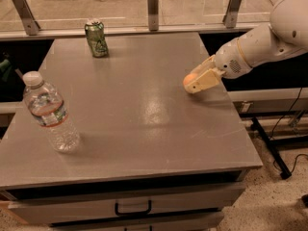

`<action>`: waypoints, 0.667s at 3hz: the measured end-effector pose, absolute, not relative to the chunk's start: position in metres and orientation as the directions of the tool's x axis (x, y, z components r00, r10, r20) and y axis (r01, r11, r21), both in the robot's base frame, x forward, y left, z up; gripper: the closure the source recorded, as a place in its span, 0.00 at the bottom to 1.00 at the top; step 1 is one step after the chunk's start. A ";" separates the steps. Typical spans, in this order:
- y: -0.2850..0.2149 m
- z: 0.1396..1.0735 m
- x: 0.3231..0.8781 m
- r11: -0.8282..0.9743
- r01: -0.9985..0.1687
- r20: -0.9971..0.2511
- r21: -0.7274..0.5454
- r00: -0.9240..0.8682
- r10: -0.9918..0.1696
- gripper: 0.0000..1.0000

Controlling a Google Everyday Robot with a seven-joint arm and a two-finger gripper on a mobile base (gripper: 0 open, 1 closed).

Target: Move orange near water bottle

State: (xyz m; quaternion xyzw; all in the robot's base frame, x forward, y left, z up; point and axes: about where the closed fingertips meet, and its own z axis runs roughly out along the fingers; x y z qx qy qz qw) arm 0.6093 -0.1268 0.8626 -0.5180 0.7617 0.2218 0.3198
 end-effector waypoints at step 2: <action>-0.124 0.862 0.608 0.356 -0.934 -0.718 0.014 -0.258 -0.647 1.00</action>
Offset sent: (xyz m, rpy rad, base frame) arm -0.0018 0.0031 -0.0008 0.0037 0.0065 0.0092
